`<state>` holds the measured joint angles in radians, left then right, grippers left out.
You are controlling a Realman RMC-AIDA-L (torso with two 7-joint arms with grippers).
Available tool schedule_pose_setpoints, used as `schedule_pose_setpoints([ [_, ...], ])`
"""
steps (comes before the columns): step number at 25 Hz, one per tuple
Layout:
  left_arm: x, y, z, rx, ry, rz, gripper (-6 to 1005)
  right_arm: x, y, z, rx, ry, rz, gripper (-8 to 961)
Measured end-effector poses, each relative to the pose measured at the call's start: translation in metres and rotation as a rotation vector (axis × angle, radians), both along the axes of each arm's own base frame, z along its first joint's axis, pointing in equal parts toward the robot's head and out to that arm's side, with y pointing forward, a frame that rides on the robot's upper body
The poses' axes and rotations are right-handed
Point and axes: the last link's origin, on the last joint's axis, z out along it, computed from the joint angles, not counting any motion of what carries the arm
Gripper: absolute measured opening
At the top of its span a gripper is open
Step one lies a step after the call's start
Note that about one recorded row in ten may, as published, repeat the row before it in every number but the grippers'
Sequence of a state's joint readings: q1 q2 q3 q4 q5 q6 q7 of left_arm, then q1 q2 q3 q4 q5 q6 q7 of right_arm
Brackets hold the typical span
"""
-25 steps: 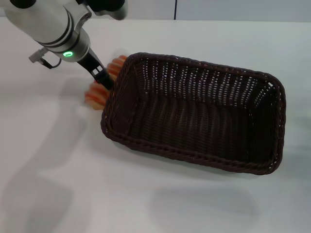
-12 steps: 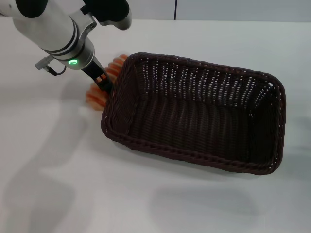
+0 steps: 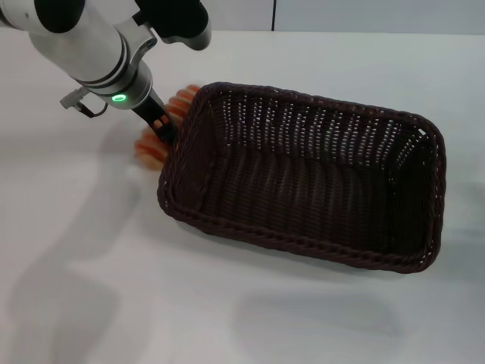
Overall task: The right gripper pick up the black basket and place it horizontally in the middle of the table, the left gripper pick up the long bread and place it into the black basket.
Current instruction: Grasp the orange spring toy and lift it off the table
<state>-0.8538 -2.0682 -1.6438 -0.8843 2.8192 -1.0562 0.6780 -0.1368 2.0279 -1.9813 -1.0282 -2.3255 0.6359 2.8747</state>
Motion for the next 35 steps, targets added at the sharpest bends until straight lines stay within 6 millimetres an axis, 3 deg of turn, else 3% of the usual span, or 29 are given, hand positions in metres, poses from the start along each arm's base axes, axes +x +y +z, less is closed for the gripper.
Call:
schedule_pose_setpoints([
  [4,0.001,0.001,0.000,-0.006,0.006,-0.006,818,-0.001,0.000,0.000,-0.002,0.001,0.002,785],
  [17,0.003,0.003,0.000,-0.003,0.007,-0.035,221,-0.002,0.001,0.000,0.000,0.003,0.006,785],
  [29,0.026,0.008,0.020,0.092,-0.049,-0.152,166,-0.002,0.002,0.002,0.008,0.003,0.006,784],
  [33,0.035,0.007,0.033,0.151,-0.062,-0.210,131,-0.004,0.004,0.003,0.009,0.004,0.011,784],
  [35,0.051,0.001,0.046,0.190,-0.079,-0.281,118,-0.006,0.005,0.004,0.012,0.006,0.016,784],
])
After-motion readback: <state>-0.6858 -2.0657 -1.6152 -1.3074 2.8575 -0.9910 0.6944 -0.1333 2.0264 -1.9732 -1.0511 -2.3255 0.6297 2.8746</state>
